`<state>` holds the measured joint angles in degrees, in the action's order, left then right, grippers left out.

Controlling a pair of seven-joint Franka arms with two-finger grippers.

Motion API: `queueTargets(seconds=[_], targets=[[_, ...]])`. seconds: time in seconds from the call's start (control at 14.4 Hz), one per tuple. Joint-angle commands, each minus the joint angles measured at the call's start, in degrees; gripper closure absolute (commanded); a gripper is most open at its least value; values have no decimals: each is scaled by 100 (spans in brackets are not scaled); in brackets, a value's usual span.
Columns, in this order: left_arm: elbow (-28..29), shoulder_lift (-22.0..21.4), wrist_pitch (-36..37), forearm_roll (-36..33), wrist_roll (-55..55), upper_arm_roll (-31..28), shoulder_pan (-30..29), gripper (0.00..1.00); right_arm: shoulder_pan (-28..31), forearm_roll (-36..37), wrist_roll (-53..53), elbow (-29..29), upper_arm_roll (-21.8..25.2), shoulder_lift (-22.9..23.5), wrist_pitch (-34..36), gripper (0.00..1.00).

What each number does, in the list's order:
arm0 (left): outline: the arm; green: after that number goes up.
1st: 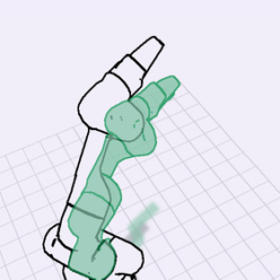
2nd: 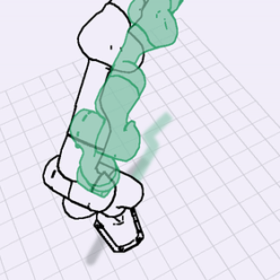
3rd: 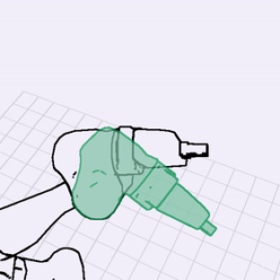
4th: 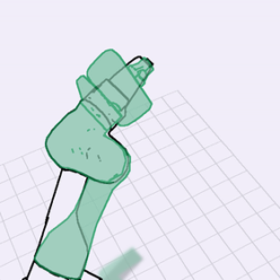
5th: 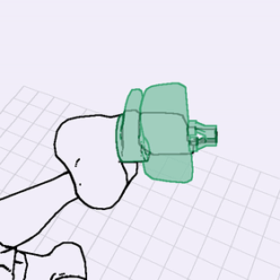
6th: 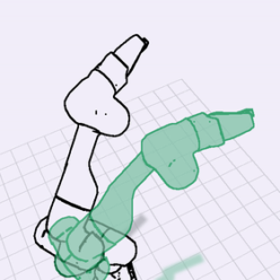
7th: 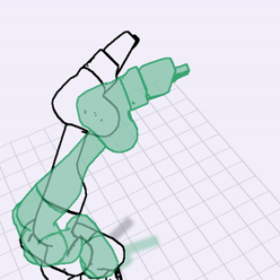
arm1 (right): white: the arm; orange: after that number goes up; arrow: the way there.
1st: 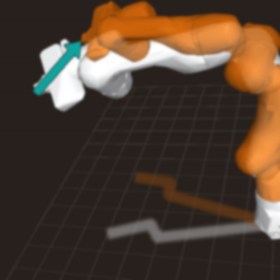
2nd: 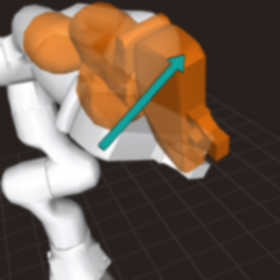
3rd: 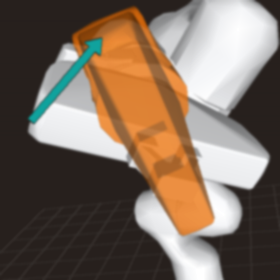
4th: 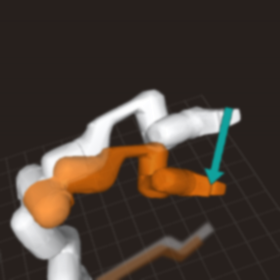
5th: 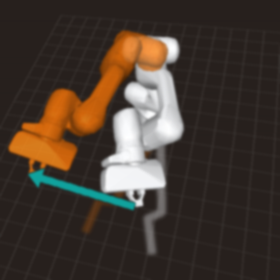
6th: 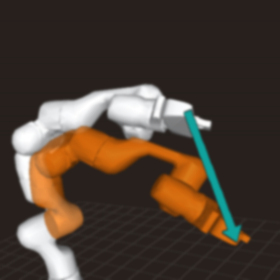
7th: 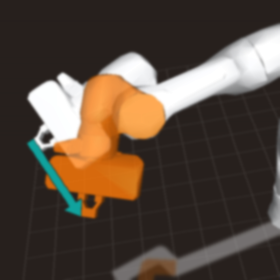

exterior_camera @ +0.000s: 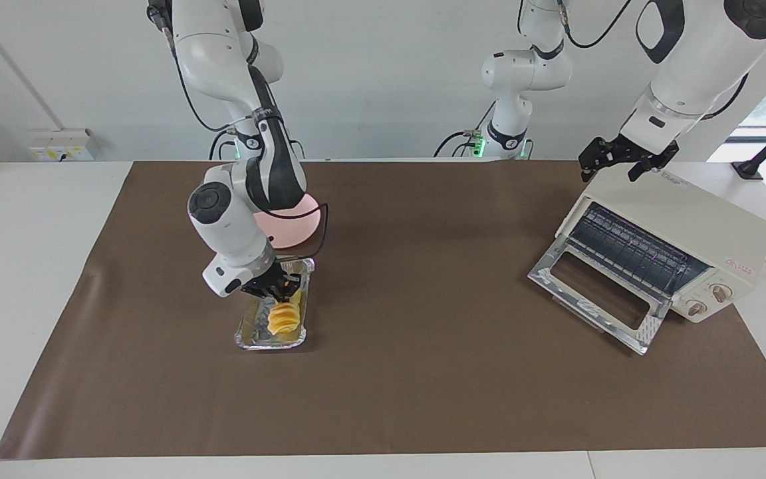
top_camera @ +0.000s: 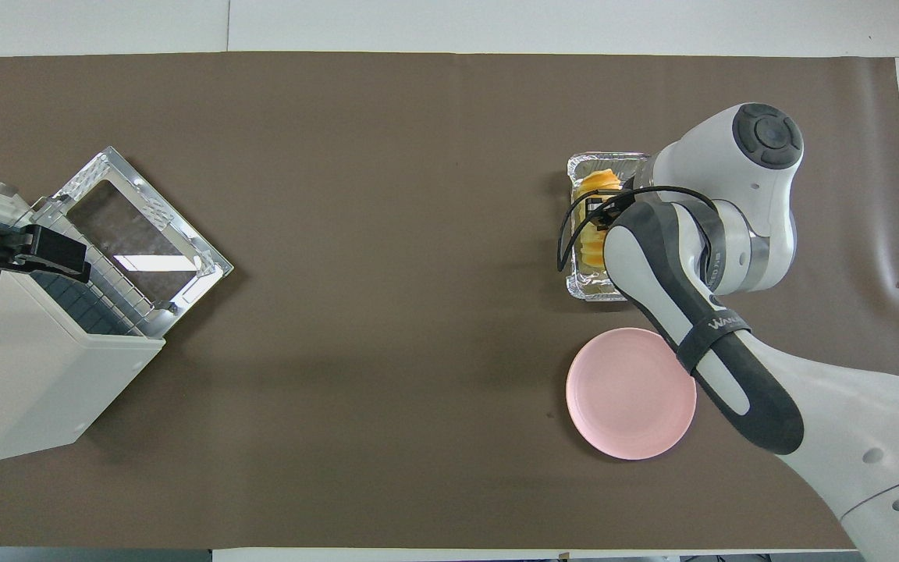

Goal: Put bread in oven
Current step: 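Carry the bread with the right gripper and lower it into the foil tray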

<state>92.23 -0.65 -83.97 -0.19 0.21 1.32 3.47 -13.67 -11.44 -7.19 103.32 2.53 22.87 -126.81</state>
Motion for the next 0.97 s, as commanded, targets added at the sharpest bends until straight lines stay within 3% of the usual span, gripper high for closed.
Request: queueTargets(seconds=[0.0, 0.07, 0.14, 0.21, 0.55, 0.9], targets=[[67, -93, -58, -60, -65, 35, -57, 0, 101, -104, 69, -84, -15, -2, 104, 59], [67, -102, -58, -60, -65, 35, -57, 0, 180, -104, 77, -93, -15, -19, 148, 14], [67, -102, -67, -60, -65, 35, -57, 0, 303, -104, 86, -145, -7, -45, 226, 4], [67, -102, -67, -60, -65, 35, -57, 0, 365, -104, 86, -172, -7, -63, 271, 0], [67, -93, -67, -60, -65, 35, -57, 0, 698, 2, 260, -401, 64, -265, 763, 0], [76, -94, -67, -60, -65, 35, -57, 0, 761, -7, 473, 266, 64, -397, 326, 0]])
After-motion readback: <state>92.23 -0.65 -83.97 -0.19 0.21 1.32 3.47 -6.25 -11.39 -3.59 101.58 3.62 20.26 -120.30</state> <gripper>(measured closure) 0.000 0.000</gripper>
